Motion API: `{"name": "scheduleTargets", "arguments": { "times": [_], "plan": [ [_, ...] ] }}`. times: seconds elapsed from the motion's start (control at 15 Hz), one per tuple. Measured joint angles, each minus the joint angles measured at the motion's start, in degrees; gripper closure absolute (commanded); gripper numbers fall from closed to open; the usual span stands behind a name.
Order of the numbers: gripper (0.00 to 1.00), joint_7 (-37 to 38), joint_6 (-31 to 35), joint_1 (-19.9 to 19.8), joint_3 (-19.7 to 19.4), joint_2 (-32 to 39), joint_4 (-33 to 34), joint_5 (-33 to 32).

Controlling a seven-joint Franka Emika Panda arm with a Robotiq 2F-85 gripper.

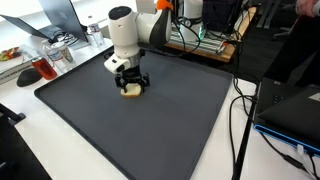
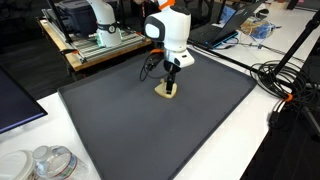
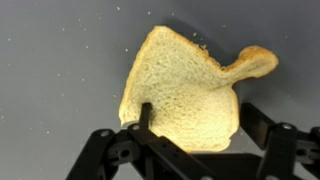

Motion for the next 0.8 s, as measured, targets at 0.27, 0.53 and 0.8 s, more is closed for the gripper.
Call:
{"name": "scheduleTargets", "arguments": {
  "times": [0.27,0.53,0.8],
  "plan": [
    [0.69,0.0,-0.03,0.0,-0.08,0.0,0.86,-0.51],
    [0.97,0.0,-0.04,0.0,-0.16,0.0,1.43,-0.86],
    [0.98,1.19,-0.61,0.05,-0.23,0.03,1.95,-0.84]
  ]
}}
